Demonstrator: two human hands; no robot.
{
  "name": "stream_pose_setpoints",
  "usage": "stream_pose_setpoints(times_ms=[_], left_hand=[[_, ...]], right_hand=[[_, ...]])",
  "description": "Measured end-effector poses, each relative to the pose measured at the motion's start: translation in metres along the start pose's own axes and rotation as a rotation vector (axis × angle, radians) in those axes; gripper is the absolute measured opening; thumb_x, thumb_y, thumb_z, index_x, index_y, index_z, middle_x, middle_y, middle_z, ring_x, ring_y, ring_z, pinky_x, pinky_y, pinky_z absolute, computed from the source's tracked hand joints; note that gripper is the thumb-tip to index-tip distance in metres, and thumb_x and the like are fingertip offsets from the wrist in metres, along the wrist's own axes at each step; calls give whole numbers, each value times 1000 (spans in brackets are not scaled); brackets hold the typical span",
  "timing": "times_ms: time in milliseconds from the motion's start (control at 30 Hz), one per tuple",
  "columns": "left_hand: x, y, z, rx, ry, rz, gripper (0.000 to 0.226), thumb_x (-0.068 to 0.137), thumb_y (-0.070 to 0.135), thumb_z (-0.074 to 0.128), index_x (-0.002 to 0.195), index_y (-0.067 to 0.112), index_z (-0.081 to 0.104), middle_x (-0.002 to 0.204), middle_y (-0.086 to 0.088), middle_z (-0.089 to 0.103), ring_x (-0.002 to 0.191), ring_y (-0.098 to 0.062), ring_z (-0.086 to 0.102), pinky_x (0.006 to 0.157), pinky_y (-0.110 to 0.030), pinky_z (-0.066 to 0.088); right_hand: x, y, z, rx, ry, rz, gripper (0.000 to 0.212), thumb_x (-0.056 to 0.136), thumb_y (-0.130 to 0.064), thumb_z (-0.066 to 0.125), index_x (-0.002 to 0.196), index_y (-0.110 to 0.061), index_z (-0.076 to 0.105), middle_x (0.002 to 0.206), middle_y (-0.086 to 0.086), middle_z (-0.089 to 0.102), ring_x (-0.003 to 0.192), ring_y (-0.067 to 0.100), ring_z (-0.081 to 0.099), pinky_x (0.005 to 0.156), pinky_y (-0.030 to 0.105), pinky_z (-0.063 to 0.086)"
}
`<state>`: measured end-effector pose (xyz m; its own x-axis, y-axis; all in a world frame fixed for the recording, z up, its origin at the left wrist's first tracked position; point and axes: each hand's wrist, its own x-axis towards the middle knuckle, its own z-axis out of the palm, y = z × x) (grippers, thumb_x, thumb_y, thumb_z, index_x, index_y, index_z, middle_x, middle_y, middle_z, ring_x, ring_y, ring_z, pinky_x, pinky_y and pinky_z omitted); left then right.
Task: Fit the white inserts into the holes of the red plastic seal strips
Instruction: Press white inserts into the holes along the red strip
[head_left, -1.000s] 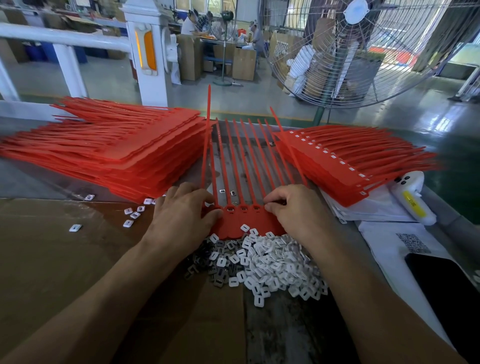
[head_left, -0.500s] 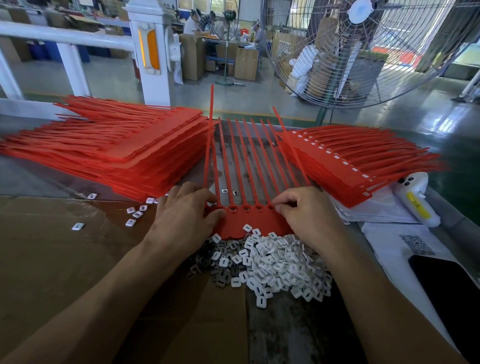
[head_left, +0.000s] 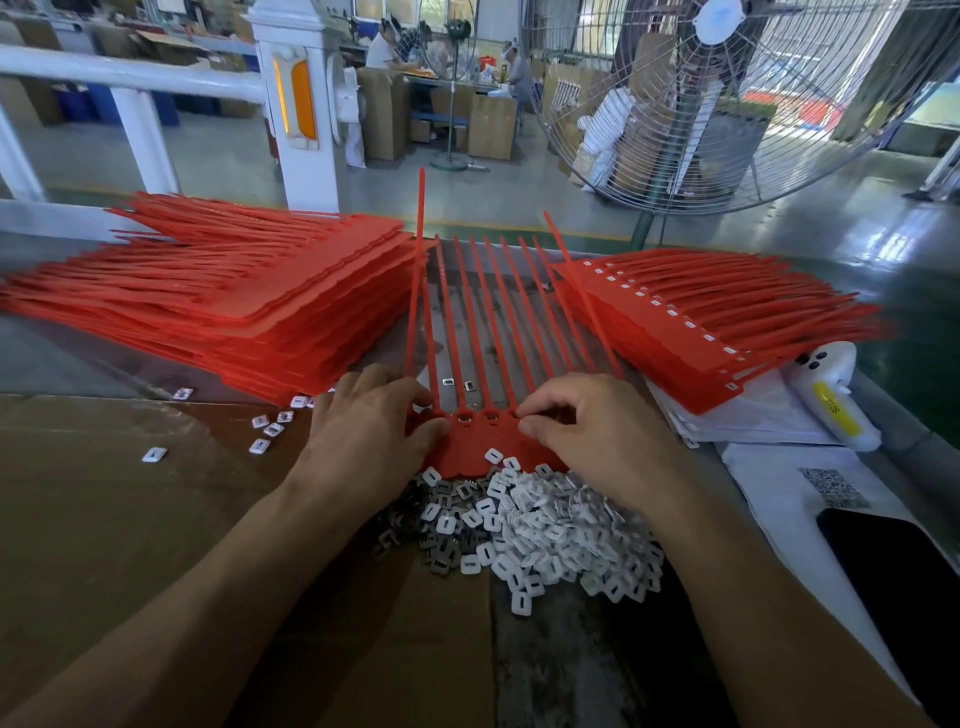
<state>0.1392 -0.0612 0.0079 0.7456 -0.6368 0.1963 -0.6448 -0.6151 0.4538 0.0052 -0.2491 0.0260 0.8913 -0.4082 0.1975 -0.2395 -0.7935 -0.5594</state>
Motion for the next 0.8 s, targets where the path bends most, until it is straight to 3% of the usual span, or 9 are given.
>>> stream_pose_setpoints(times_ms=[100, 300, 700, 800], left_hand=[[0, 0, 0, 4, 5, -1, 40, 95, 54, 59, 128, 33, 63, 140, 8, 49, 134, -17, 36, 115, -43, 25], [0, 1, 0, 16, 8, -3, 40, 95, 53, 58, 130, 33, 62, 142, 8, 48, 135, -17, 36, 116, -44, 25], [0, 2, 0, 16, 8, -2, 39, 95, 53, 59, 129, 34, 62, 140, 8, 49, 134, -17, 37, 115, -43, 26], [0, 1, 1, 12, 12, 2, 39, 95, 53, 59, 129, 34, 63, 140, 8, 49, 134, -17, 36, 114, -43, 25]], right_hand=[[-3, -10, 2, 22, -100, -23, 9, 92, -37, 76, 97, -31, 79, 92, -22, 68, 87, -11, 61, 69, 11, 45], [-6, -20, 13, -15, -128, -11, 11, 86, -39, 81, 88, -31, 75, 83, -17, 67, 74, -3, 64, 67, 22, 54], [-6, -18, 14, 19, -145, 1, 9, 91, -33, 77, 86, -33, 69, 84, -17, 67, 71, -7, 61, 57, 13, 41], [-6, -20, 13, -3, -120, -36, 5, 94, -28, 75, 94, -33, 73, 92, -20, 66, 81, -7, 62, 67, 12, 46]])
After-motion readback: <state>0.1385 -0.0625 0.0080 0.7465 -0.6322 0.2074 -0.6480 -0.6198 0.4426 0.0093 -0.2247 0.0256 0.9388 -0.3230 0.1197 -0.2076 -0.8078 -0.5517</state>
